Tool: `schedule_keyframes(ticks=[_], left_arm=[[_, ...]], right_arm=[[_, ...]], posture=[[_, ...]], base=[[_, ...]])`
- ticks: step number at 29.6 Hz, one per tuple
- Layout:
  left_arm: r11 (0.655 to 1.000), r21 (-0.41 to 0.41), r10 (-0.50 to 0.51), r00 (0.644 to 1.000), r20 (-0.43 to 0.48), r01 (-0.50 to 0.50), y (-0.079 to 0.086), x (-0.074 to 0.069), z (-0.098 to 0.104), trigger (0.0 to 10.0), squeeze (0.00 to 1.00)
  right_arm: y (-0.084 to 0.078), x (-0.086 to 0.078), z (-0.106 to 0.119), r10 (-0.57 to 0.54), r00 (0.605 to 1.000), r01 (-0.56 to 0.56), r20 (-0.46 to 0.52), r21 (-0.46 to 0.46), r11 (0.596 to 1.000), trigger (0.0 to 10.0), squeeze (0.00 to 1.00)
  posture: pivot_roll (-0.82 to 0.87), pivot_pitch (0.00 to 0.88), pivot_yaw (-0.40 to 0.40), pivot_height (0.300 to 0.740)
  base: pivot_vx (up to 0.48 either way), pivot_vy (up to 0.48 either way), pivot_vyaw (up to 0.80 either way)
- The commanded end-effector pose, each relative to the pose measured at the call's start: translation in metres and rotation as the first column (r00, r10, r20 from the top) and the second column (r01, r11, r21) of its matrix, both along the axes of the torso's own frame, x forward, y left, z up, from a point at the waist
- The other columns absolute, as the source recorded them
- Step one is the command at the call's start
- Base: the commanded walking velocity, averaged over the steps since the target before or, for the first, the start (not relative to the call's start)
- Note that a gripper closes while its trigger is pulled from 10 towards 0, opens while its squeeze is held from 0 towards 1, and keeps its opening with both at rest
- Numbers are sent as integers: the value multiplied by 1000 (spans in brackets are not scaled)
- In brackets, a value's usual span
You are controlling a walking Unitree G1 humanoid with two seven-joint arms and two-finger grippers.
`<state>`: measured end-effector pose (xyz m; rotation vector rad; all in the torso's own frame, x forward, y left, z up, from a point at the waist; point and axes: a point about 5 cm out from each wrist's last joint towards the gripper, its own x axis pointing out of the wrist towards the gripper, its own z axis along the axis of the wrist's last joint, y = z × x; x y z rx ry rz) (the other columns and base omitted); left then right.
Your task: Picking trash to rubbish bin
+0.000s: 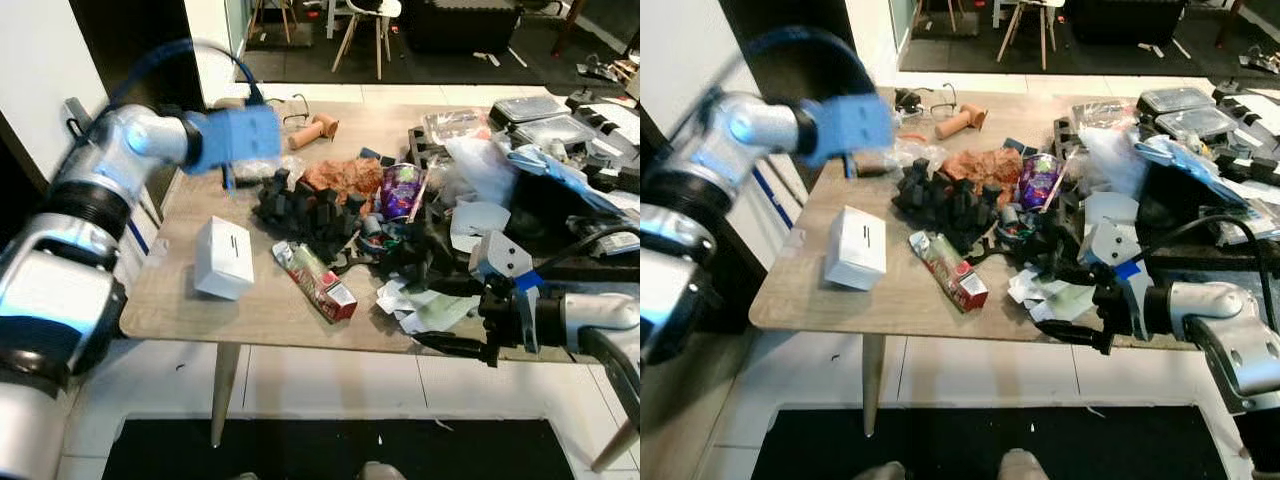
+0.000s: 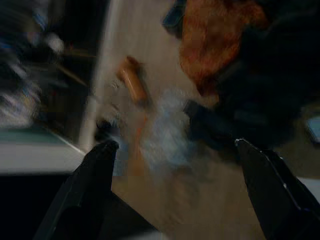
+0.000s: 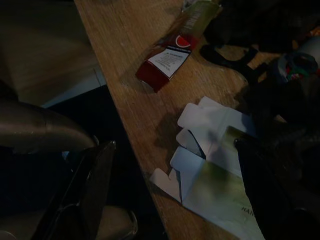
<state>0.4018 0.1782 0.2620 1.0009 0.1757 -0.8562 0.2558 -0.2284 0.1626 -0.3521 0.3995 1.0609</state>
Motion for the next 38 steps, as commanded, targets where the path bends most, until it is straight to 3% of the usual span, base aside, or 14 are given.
schedule_keyframes(ticks=[1, 8, 12, 14, 16, 18, 19, 21, 23, 24, 25, 26, 29, 38], left_arm=[[991, -74, 97, 982, -159, -109, 13, 0, -9, 10000, 0], [945, -218, 116, 876, -468, -242, 16, -6, -5, 10000, 0], [861, -305, 164, 791, -589, -406, 23, -7, 4, 10000, 0], [839, -313, 174, 764, -621, -445, 24, -8, 5, 10000, 0], [786, -301, 193, 676, -712, -541, 28, -13, -1, 10000, 0], [786, -301, 193, 676, -712, -541, 28, -13, -1, 10000, 0], [758, -272, 208, 615, -761, -593, 30, -16, -7, 10000, 0], [758, -272, 208, 615, -761, -593, 30, -16, -7, 10000, 0], [678, -194, 225, 451, -864, -709, 34, -26, -26, 10000, 0], [678, -194, 225, 451, -864, -709, 34, -26, -26, 10000, 0], [641, -145, 230, 369, -900, -754, 37, -32, -37, 10000, 0], [641, -145, 230, 369, -900, -754, 37, -32, -37, 10000, 0], [558, -60, 230, 224, -947, -828, 45, -43, -58, 10000, 0], [492, -45, 176, 149, -973, -869, 35, -47, -80, 10000, 0]], right_arm=[[-2, 0, 3, -9, 1000, 9, 7, -3, 1000, 10000, 0], [-3, 1, 2, -15, 1000, 15, 8, -6, 1000, 10000, 0], [-4, 1, 2, -21, 1000, 21, 10, -8, 1000, 10000, 0], [-5, 1, 3, -24, 1000, 24, 11, -9, 1000, 10000, 0], [-6, 1, 3, -30, 999, 31, 14, -11, 999, 10000, 0], [-6, 1, 3, -30, 999, 31, 14, -11, 999, 10000, 0], [-7, 1, 3, -33, 999, 33, 13, -12, 999, 10000, 0], [-7, 1, 3, -33, 999, 33, 13, -12, 999, 10000, 0], [-7, 1, 2, -35, 999, 35, 14, -12, 999, 10000, 0], [-7, 1, 2, -35, 999, 35, 14, -12, 999, 10000, 0], [-7, 1, 2, -35, 999, 35, 14, -12, 999, 10000, 0], [-7, 1, 2, -35, 999, 35, 14, -12, 999, 10000, 0], [-7, 2, 1, -36, 999, 36, 14, -10, 999, 10000, 0], [-7, 2, 2, -37, 999, 37, 19, -11, 999, 10000, 0]], posture=[[-98, 0, 50, 740], [-96, 0, 56, 740], [-95, 0, 60, 740], [-92, 0, 61, 740], [-83, 0, 67, 740], [-83, 0, 67, 740], [-79, 0, 67, 740], [-79, 0, 67, 740], [-69, 0, 67, 740], [-69, 0, 67, 740], [-65, 0, 65, 740], [-65, 0, 65, 740], [-58, 0, 62, 740], [-66, 0, 61, 740]], base=[[0, 0, 0], [0, 0, 0], [0, 0, 0], [0, 0, 0], [0, 0, 0], [0, 0, 0], [0, 0, 0], [0, 0, 0], [0, 0, 0], [0, 0, 0], [0, 0, 0], [0, 0, 0], [0, 0, 0], [0, 0, 0]])
